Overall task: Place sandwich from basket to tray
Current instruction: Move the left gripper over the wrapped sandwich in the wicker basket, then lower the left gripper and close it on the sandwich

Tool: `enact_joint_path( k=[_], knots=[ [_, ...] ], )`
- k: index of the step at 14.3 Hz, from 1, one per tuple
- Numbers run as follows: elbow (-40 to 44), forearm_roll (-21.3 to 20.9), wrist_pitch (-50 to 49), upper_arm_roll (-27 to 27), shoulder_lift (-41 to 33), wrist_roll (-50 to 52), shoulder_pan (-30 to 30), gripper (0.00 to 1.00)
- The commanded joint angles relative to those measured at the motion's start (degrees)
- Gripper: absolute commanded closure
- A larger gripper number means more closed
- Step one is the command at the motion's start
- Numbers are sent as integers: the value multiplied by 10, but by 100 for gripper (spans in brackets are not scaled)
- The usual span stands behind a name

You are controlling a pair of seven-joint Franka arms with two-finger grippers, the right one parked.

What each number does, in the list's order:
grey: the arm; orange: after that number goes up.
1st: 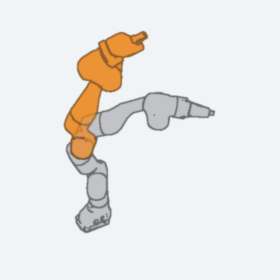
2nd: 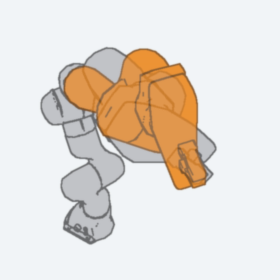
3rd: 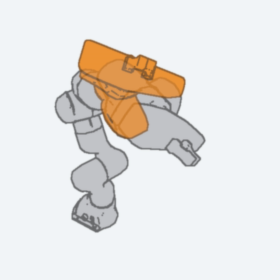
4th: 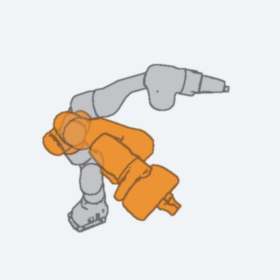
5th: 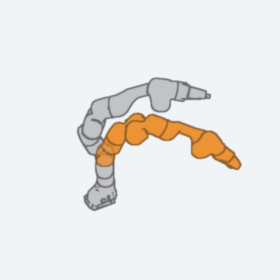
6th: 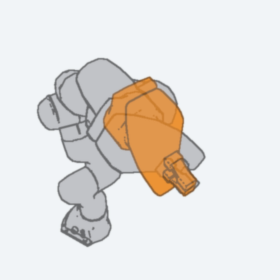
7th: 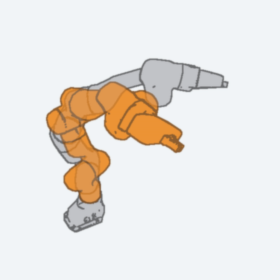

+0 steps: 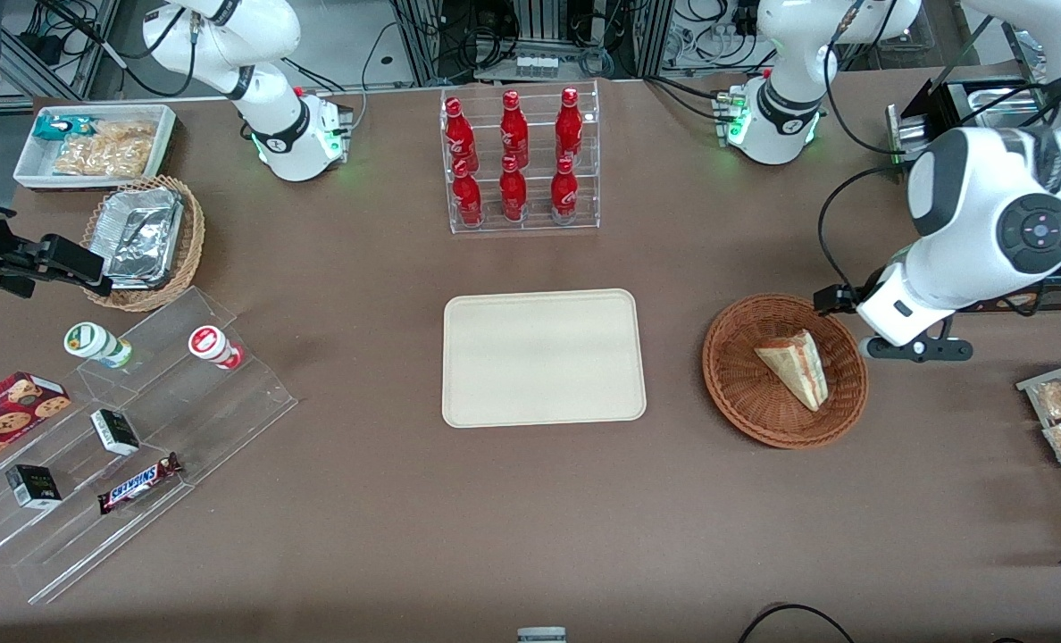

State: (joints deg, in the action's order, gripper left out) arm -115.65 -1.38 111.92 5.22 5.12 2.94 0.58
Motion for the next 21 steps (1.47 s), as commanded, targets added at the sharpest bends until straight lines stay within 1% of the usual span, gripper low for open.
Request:
enact_joint_path(
  k=[1,3,4,10,13,15,21],
  knots=[
    [-78,0,97,1,-20,5,0,0],
    [-120,2,170,1,-20,19,-2,0],
    [-132,2,195,1,-18,48,-2,0],
    [-136,2,243,1,19,323,1,0],
    [-136,2,277,2,43,422,2,0],
    [-136,2,287,2,57,447,7,0],
    [-136,3,287,2,86,449,9,0]
  ],
)
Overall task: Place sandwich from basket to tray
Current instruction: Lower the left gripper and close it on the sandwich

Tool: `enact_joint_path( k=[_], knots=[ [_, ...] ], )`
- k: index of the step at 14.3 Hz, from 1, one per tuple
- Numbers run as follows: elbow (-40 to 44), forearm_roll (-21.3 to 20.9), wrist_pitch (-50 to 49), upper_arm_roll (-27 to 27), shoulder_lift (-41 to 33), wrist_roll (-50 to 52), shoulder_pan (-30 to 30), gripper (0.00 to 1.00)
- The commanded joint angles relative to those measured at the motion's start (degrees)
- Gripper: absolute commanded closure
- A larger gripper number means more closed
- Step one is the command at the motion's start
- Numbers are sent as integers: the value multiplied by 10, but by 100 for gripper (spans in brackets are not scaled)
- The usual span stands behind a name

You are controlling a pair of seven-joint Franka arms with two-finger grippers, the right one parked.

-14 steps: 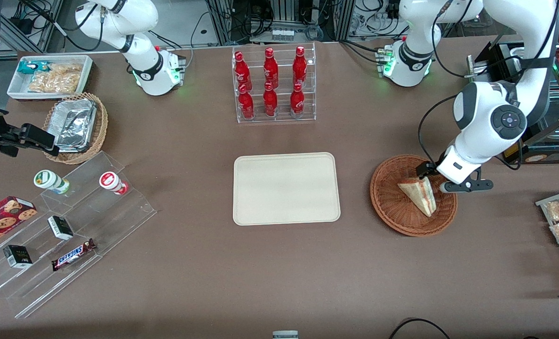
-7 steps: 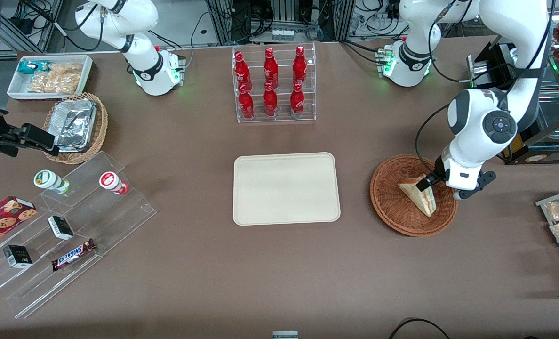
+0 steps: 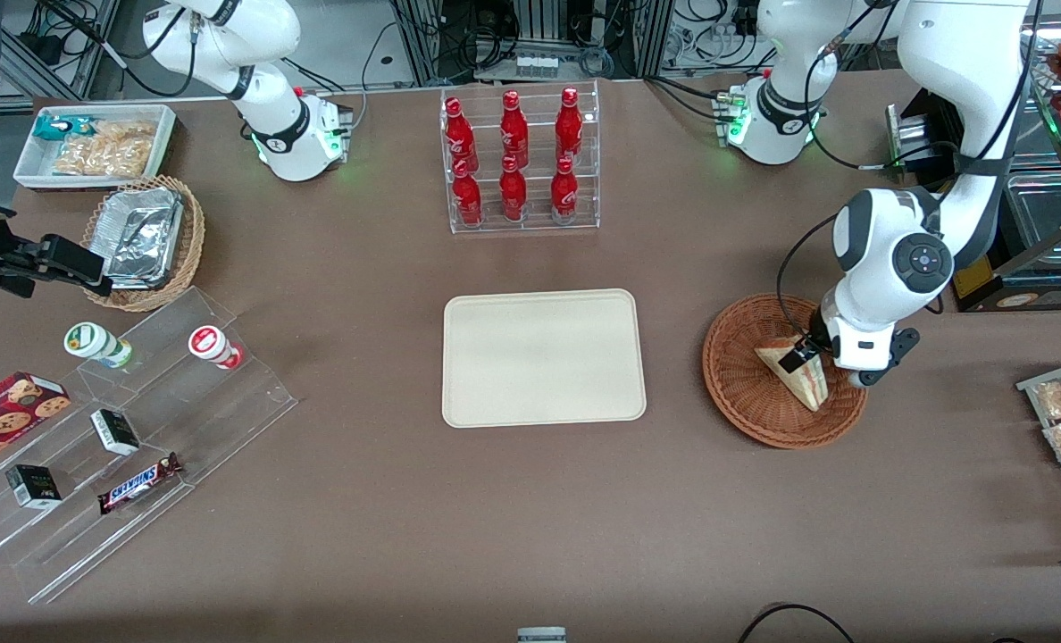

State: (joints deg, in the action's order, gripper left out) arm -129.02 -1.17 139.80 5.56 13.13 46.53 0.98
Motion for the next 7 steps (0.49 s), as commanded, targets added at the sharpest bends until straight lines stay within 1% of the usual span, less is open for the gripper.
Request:
enact_joint_path(
  k=[1,2,3,4,5,7],
  knots=[
    [-2,3,6,0,9,13,5,1],
    [0,5,4,-1,12,17,5,18],
    [2,5,0,-1,13,23,6,58],
    [6,4,-3,0,13,22,6,88],
    [17,4,-14,0,13,22,6,94],
    [68,4,-90,5,15,19,16,94]
  ],
)
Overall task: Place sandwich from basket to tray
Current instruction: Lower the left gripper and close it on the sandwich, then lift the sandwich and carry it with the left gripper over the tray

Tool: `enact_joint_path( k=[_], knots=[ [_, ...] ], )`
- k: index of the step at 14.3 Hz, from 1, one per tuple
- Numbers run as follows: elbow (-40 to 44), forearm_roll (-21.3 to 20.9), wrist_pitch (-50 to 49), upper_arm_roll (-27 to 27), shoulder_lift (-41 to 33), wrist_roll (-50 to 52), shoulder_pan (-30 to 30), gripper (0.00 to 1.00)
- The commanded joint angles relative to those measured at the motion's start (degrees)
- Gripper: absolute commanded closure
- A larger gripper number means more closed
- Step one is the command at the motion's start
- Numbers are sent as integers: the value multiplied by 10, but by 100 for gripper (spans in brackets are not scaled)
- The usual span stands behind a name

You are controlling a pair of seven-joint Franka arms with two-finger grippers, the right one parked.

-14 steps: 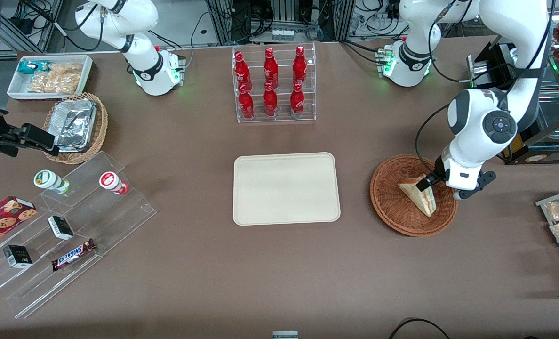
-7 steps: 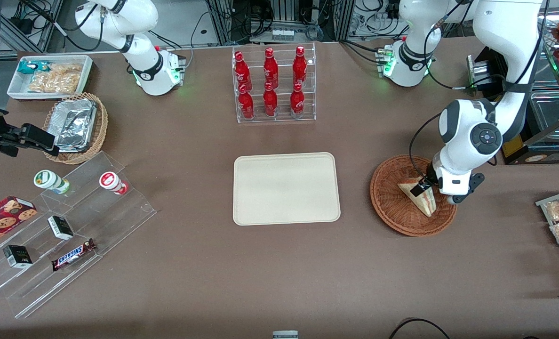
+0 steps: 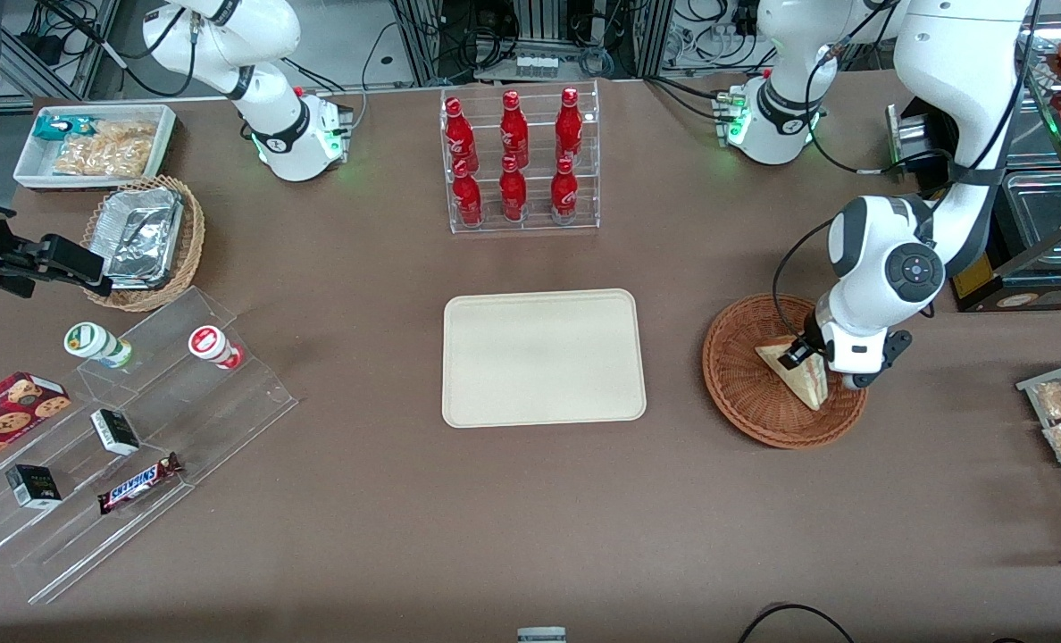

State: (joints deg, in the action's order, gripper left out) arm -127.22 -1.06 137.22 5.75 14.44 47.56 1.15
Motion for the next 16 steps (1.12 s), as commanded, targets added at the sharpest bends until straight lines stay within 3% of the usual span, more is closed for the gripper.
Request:
enact_joint_path(
  k=[1,5,11,16],
  knots=[
    [80,1,-108,4,6,7,23,94],
    [200,-4,-242,4,41,-25,81,95],
    [296,-32,-231,4,121,-32,214,92],
    [375,-26,-231,4,195,43,314,100]
  ],
)
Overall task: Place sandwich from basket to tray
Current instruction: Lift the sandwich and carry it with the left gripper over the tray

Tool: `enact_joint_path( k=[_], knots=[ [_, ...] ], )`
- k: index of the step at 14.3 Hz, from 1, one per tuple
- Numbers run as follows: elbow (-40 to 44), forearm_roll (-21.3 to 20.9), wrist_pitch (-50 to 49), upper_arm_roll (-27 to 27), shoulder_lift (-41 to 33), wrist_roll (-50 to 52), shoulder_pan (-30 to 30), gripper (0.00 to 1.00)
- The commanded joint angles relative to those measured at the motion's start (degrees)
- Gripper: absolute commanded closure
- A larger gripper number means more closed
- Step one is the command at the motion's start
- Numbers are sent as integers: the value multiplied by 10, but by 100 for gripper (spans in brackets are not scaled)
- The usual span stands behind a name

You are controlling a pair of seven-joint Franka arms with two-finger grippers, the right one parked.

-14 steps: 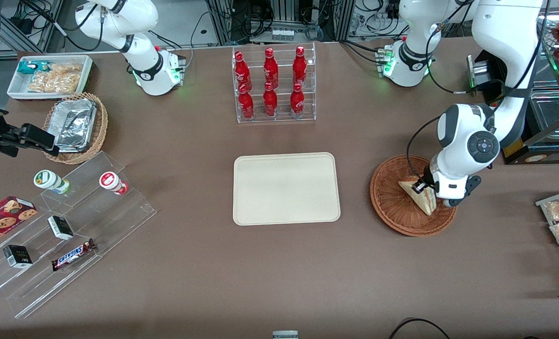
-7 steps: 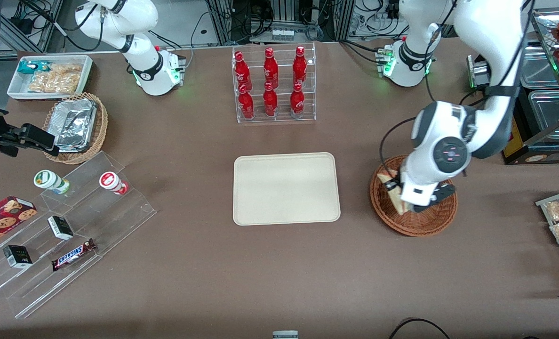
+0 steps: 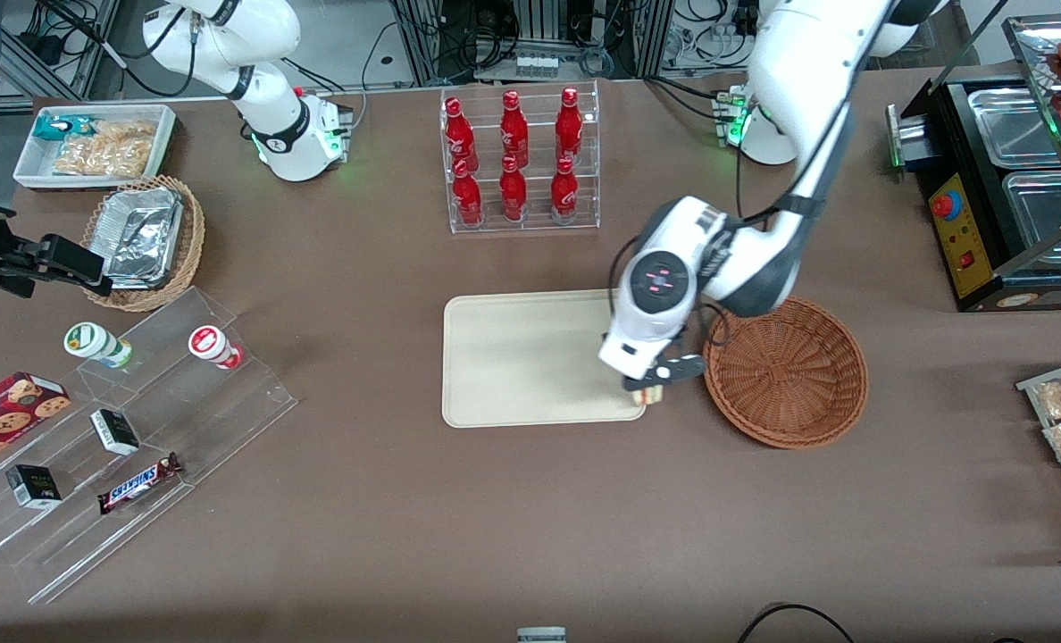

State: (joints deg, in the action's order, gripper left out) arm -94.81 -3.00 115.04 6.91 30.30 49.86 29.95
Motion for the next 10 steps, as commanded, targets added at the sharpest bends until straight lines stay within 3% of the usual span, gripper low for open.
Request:
enact_joint_path(
  k=[1,8,10],
  knots=[
    [62,-4,-9,-7,44,20,39,100],
    [67,3,68,-8,89,69,114,99],
    [67,3,89,-8,99,69,119,90]
  ],
)
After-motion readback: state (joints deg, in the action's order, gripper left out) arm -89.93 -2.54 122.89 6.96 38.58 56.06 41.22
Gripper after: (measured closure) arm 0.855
